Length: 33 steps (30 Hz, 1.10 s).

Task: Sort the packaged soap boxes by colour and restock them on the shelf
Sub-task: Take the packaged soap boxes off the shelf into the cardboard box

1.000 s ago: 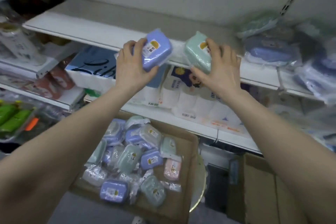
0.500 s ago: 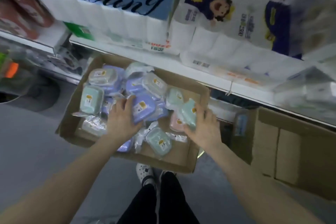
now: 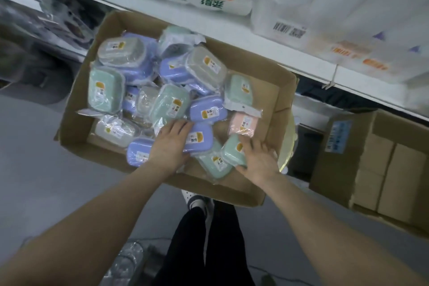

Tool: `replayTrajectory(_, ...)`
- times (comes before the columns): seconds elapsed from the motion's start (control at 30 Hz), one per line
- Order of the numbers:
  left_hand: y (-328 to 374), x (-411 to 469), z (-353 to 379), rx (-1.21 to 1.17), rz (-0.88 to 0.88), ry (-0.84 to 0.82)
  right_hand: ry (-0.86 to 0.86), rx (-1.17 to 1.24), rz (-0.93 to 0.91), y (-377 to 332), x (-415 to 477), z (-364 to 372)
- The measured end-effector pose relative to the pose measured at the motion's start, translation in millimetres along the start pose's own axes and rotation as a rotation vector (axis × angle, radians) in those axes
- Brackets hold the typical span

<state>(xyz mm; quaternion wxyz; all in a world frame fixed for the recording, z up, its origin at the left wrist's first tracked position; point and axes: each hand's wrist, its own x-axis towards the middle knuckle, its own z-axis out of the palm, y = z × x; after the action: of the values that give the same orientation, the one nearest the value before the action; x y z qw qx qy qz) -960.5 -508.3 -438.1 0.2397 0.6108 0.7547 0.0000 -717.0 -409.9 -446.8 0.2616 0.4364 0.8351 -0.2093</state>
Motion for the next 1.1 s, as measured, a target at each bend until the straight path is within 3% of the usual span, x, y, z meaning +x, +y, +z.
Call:
replayTrajectory(0.27,13.2,2.4,-13.6,0.083,0.014,-0.106,0.093,-0.005,-0.075,10.4,-12.7,-22.2)
replayTrajectory(0.47,31.4,1.0,-84.0,0.092,0.06,-0.03,0.276,-0.02,-0.06,15.5,-51.3,-93.5)
replayTrajectory(0.6,59.3,5.3,-149.4,0.066,0.123,0.063,0.482,-0.074,-0.079,24.3,-88.0,-143.2)
replayTrajectory(0.8,114.7,15.9,-251.6,0.159,0.353,0.284,0.757,-0.227,-0.05,58.8,-144.3,-237.8)
replayTrajectory(1.1,237.9,40.3,-407.6,0.245,0.561,0.599,1.147,-0.361,0.032,138.4,-223.5,-404.3)
